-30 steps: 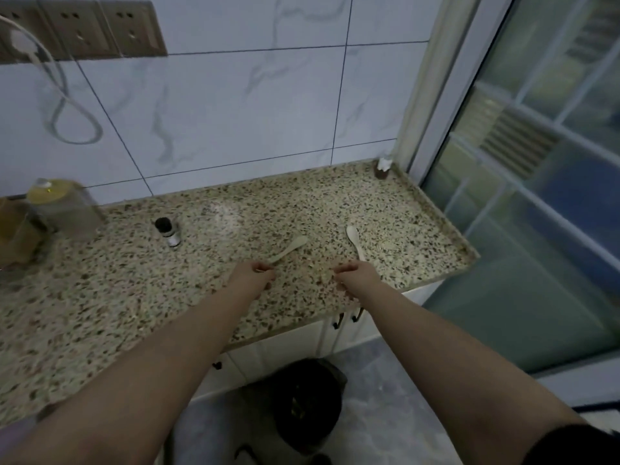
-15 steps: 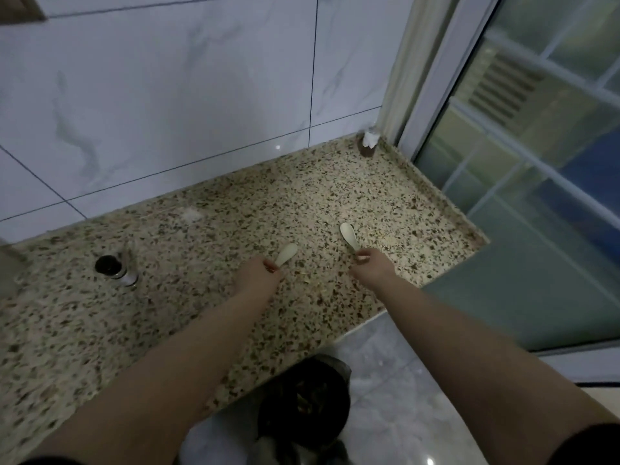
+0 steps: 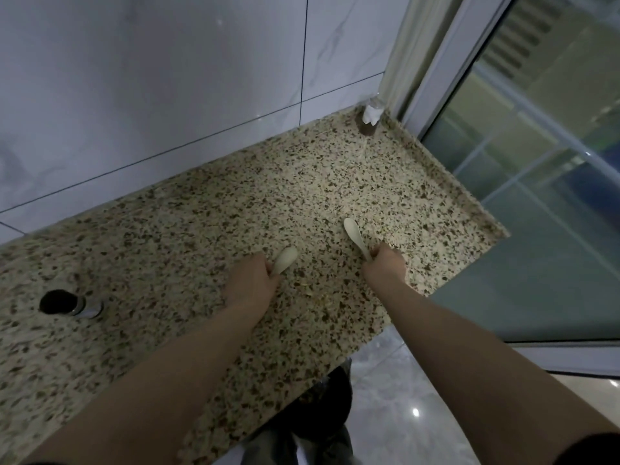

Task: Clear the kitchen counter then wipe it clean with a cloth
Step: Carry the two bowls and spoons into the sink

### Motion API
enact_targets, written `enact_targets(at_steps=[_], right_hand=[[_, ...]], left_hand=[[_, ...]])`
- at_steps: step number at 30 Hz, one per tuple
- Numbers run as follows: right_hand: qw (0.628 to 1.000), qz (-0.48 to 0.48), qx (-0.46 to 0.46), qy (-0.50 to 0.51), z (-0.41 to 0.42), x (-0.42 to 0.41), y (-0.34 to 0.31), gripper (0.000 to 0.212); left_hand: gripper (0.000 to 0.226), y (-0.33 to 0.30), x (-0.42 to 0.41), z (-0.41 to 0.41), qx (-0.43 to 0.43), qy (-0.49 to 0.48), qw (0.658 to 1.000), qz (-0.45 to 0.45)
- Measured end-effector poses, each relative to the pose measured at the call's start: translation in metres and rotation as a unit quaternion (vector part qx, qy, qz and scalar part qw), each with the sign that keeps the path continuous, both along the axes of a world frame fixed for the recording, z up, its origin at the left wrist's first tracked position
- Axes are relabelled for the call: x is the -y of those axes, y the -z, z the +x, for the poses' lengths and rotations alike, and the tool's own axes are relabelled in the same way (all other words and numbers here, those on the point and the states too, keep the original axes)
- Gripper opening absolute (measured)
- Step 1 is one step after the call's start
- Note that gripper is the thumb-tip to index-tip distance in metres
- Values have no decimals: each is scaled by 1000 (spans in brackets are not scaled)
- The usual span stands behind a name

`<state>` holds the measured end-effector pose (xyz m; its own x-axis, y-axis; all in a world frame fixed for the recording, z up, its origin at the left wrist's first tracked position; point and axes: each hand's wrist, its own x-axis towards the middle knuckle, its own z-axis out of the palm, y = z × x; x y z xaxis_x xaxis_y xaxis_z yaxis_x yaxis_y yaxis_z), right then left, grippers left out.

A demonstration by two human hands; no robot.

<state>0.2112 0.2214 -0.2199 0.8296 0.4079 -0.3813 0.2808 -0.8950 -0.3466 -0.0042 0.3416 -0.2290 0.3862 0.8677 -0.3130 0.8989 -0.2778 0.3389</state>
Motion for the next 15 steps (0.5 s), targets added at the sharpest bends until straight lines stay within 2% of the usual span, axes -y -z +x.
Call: enact_targets(at_steps=[5, 8, 11, 15], right_hand=[[1000, -7, -6, 8, 1, -4, 0, 22], [1000, 18, -17, 0, -4, -8, -7, 17], [998, 64, -21, -18, -14, -11, -16, 7], [992, 102, -28, -63, -28, -13, -28, 6]], left_hand=[[24, 4, -4, 3, -38, 52, 997, 51], [28, 1, -2, 1, -89, 85, 987, 102], [20, -2, 0, 1, -139, 130, 973, 130], [18, -17, -1, 2, -107, 72, 987, 97]])
